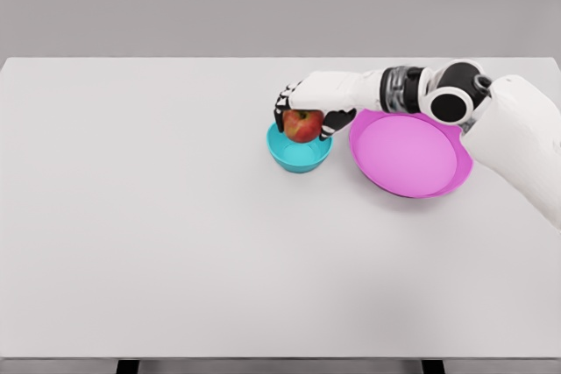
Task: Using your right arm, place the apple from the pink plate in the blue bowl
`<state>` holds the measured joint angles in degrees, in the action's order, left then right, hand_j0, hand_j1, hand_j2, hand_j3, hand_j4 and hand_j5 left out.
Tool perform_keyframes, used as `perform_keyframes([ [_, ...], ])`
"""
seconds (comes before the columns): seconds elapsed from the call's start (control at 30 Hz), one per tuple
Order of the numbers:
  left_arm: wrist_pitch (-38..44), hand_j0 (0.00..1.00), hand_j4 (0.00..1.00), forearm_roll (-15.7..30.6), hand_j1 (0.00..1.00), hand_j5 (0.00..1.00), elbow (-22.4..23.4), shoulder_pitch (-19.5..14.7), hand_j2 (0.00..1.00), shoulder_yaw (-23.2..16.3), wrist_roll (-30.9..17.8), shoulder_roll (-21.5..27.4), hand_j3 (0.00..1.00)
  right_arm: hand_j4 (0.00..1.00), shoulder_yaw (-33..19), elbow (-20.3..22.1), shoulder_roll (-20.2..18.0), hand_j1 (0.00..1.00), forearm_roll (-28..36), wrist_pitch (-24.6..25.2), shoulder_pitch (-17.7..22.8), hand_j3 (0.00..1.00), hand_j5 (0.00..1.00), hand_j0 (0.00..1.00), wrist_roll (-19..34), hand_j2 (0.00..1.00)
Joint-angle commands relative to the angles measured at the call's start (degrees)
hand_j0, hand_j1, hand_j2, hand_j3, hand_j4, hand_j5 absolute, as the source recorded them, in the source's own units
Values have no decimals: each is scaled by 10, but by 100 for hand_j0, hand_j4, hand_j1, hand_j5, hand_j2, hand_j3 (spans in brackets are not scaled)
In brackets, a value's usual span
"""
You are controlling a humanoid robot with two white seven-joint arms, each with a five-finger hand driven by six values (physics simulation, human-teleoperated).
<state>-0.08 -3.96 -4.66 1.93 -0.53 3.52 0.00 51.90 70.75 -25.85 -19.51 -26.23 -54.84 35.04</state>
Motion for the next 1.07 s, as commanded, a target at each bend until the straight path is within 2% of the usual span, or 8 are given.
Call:
perform_keyframes([
  [0.0,0,100,100,0,100,100,0,0,100,0,0,0,100,40,10,-9,5,40,0,3,0,40,40,40,0,40],
  [0.07,1,100,100,0,100,100,0,0,100,0,0,0,100,44,10,-9,5,44,0,4,-1,44,44,44,0,44],
  [0.1,0,100,100,0,100,100,0,0,100,0,0,0,100,100,10,-10,5,100,0,5,-1,100,100,100,0,100],
  [0.37,0,100,100,-1,100,100,0,0,100,0,0,0,100,100,2,0,-3,100,0,3,-18,100,100,100,0,100],
  [0.53,0,100,100,0,100,100,0,0,100,0,0,0,100,100,-137,17,-84,100,9,-60,-1,100,100,100,0,100],
  [0.7,0,100,100,0,100,100,0,0,100,0,0,0,100,100,-399,17,-204,100,127,-88,204,100,100,100,0,100],
  [0.8,0,100,100,0,100,100,0,0,100,0,0,0,100,100,-548,46,-195,100,127,-88,337,100,100,100,0,100],
  [1.03,-3,100,100,1,100,100,-1,0,100,0,0,0,100,100,-516,56,-120,100,119,-88,381,100,100,100,0,100],
])
